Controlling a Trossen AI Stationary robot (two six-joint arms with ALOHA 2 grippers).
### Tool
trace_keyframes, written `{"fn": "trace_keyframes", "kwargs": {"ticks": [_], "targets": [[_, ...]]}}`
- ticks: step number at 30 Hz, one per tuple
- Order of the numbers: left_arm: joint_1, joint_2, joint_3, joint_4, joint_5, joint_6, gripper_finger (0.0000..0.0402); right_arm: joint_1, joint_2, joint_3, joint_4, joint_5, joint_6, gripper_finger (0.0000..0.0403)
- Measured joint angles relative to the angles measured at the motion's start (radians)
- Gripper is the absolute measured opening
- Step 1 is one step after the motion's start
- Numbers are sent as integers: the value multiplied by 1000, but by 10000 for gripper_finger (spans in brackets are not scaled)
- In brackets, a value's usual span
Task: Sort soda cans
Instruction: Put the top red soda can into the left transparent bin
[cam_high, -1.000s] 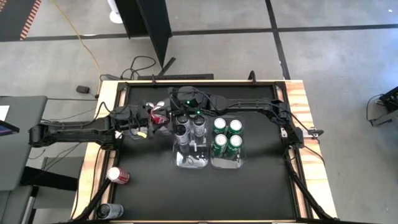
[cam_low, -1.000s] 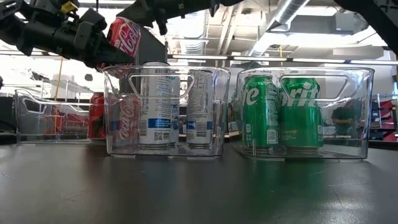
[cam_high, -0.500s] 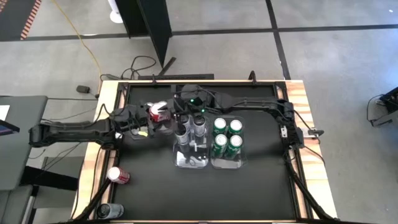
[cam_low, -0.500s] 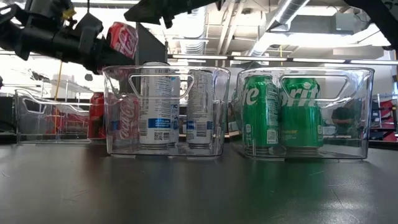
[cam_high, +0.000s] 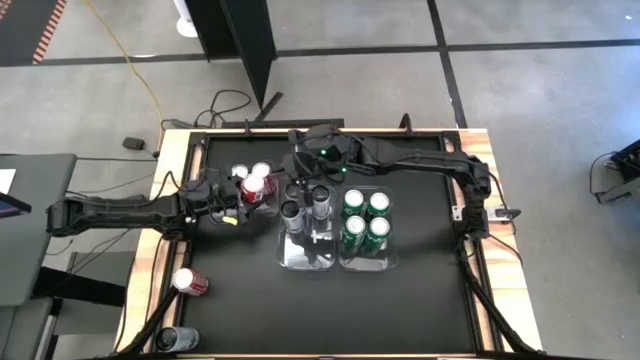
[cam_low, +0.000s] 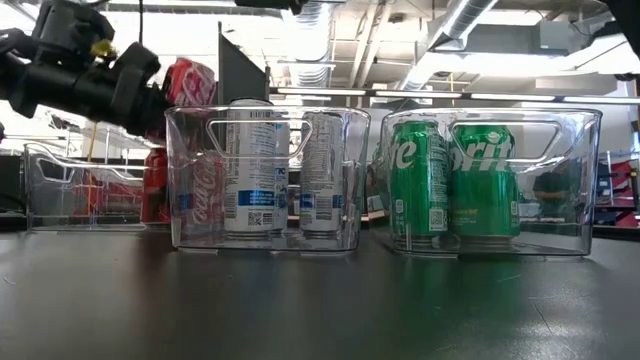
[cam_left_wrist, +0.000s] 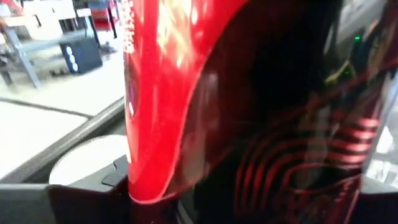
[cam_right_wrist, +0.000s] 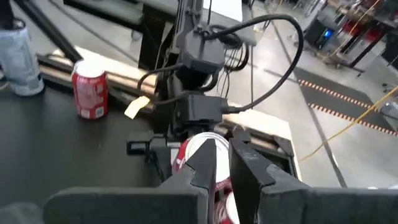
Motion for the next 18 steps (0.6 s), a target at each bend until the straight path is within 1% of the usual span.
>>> {"fn": "trace_keyframes", "kwargs": {"ticks": [4, 8, 10, 13, 18], "targets": [[0, -9, -13, 9, -27, 0, 286, -12, 2, 0, -88, 0, -4, 59], [0, -56, -12, 53, -76, -11, 286, -16, 2, 0, -154, 1, -8, 58], [-1, -89, -6, 37, -135, -34, 286, -15, 2, 0, -166, 1, -8, 58], [-3, -130, -2, 14, -250, -73, 286, -14, 2, 0, -169, 0, -17, 58], [-41, -179, -2, -45, -415, -76, 286, -18, 2, 0, -171, 1, -41, 58]]}}
